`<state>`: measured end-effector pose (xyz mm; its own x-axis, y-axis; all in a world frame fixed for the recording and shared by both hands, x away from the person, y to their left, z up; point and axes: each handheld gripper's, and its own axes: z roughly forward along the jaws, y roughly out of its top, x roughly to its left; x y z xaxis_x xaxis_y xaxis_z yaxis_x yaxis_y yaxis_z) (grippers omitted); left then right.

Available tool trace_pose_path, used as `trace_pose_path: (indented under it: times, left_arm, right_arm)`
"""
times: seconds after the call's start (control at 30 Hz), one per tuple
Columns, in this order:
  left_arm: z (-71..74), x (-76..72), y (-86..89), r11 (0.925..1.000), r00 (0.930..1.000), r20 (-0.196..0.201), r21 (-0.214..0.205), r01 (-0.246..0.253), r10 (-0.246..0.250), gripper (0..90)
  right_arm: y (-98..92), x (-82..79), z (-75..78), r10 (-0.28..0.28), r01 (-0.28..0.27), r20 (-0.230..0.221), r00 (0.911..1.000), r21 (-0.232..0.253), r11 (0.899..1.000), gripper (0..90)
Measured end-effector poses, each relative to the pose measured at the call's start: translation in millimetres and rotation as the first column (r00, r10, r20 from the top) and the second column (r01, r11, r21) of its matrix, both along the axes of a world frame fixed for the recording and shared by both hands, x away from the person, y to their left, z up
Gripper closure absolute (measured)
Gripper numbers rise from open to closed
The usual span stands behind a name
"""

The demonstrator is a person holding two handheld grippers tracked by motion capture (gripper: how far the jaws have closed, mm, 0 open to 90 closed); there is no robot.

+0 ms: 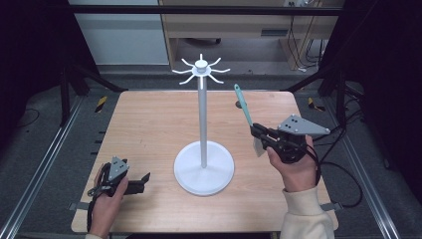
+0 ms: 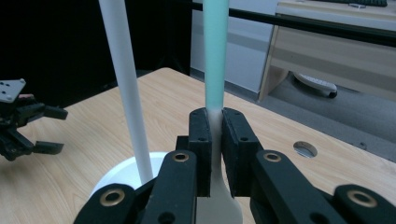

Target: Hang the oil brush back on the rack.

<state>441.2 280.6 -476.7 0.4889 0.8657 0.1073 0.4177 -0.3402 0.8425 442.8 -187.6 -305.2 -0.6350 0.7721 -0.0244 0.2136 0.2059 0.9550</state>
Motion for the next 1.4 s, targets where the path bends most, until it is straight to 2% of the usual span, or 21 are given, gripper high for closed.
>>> trace_pose_path:
  times: [0.27,0.8,1.1,1.4]
  left_arm:
    - [0.0,0.0,0.0,1.0,1.0,0.001,0.0,0.0,0.0,2.3]
    - [0.5,0.4,0.0,1.0,1.0,0.001,0.0,0.003,-0.003,2.3]
    - [0.8,0.4,0.3,1.0,1.0,0.004,0.0,0.001,-0.001,2.3]
    - [0.5,0.4,-0.2,1.0,1.0,-0.001,0.0,0.004,-0.004,2.3]
  right_arm:
    - [0.8,-8.6,10.9,0.01,-0.011,0.035,0.9993,0.026,1.0,82.8]
    - [8.8,-19.0,21.5,0.039,-0.042,0.078,0.9962,0.031,0.999,82.9]
    - [10.3,-25.7,27.7,0.041,-0.047,0.101,0.994,0.05,0.998,82.9]
    - [14.6,-37.8,37.6,0.068,-0.077,0.142,0.9876,0.058,0.995,82.9]
